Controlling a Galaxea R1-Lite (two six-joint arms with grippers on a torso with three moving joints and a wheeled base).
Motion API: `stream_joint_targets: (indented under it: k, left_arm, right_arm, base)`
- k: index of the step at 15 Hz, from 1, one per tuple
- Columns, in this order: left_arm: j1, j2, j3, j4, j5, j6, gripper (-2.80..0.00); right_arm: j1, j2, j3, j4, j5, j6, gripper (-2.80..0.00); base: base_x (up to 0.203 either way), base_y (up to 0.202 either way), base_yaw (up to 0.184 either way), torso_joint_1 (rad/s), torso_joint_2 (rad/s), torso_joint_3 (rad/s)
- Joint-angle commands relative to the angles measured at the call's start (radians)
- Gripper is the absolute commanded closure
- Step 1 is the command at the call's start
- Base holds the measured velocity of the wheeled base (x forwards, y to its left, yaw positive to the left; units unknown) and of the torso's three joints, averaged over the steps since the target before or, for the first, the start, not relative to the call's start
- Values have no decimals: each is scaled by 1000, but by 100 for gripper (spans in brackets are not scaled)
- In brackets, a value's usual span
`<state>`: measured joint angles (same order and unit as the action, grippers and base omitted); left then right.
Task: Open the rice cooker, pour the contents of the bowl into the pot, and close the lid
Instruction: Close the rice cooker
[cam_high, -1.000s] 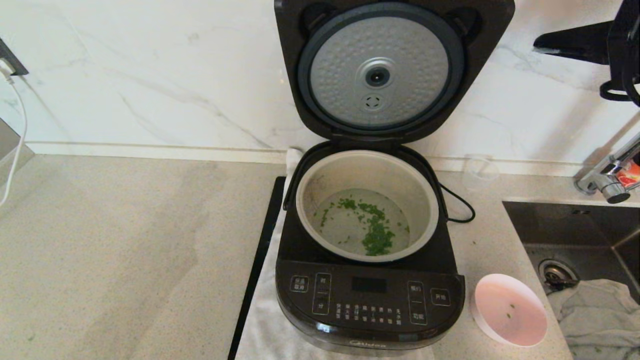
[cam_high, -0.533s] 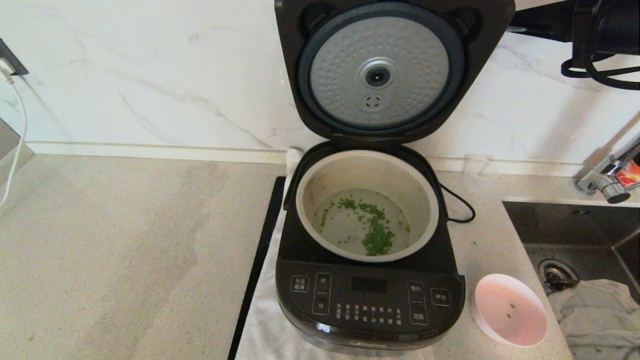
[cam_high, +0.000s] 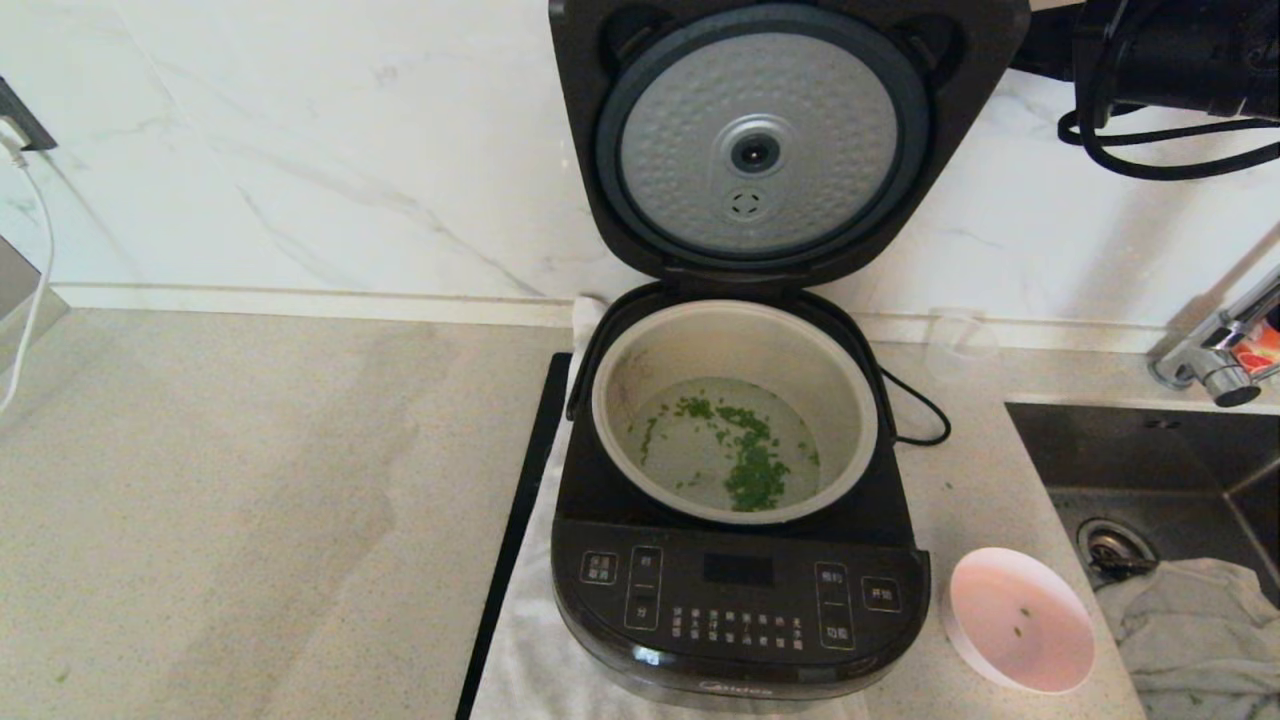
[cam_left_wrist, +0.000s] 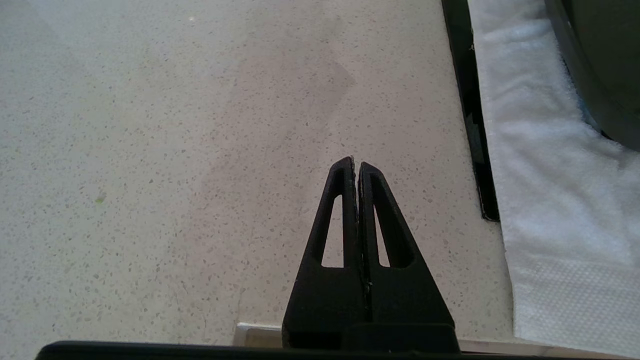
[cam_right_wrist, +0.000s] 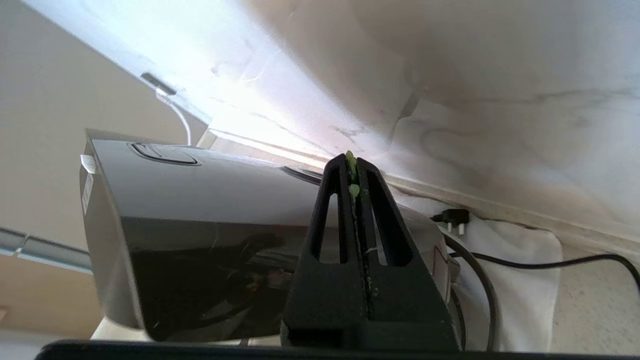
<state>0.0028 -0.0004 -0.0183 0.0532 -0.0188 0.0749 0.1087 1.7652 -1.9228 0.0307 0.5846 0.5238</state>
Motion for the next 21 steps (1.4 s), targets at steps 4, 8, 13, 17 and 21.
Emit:
stream_joint_targets:
  k: [4, 8, 13, 17, 21]
  left_arm:
    - [0, -1, 0, 0, 0, 0, 0]
    - [0, -1, 0, 0, 0, 0, 0]
    - [0, -1, 0, 0, -1, 0, 0]
    - [0, -1, 0, 0, 0, 0, 0]
    - [0, -1, 0, 0, 0, 0, 0]
  right_arm:
    - [2, 29, -5, -48, 49, 8, 0]
    - [19, -7, 3, -29, 105, 173, 0]
    - [26, -85, 81, 80, 197, 247, 0]
    - [68, -146, 253, 87, 198, 246, 0]
    - [160, -184, 395, 81, 194, 241, 0]
  base:
    - [0, 0, 0, 0, 0, 0]
    - [0, 0, 0, 0, 0, 0]
    - [0, 0, 0, 0, 0, 0]
    - [0, 0, 0, 0, 0, 0]
    - [0, 0, 0, 0, 0, 0]
